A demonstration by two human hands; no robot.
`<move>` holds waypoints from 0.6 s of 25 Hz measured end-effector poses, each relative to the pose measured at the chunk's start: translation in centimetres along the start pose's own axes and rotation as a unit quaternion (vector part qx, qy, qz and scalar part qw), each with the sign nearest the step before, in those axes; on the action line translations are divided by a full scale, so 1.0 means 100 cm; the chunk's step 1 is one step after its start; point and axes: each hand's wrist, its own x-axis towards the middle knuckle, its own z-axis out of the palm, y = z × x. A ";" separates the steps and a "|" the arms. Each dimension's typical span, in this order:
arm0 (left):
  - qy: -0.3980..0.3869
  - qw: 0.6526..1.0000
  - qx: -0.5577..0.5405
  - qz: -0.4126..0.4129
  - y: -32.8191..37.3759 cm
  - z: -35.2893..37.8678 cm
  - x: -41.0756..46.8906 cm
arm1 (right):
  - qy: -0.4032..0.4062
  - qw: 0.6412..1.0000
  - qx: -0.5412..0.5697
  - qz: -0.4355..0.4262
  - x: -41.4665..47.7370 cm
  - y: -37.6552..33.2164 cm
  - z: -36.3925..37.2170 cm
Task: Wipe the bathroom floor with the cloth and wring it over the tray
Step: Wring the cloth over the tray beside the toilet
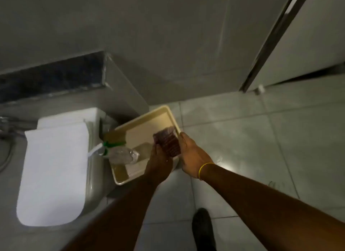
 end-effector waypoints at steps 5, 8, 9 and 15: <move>0.107 0.977 -0.067 -0.170 -0.070 0.061 0.132 | 0.117 0.949 0.227 0.183 0.123 0.013 0.107; 0.079 0.964 -0.144 -0.210 -0.094 0.076 0.178 | 0.134 0.926 0.254 0.245 0.168 0.030 0.138; 0.075 0.956 -0.191 -0.208 -0.100 0.080 0.189 | 0.143 0.924 0.257 0.244 0.176 0.034 0.144; 0.174 0.899 -0.354 -0.189 -0.078 0.071 0.183 | 0.093 0.977 0.136 0.132 0.152 0.036 0.114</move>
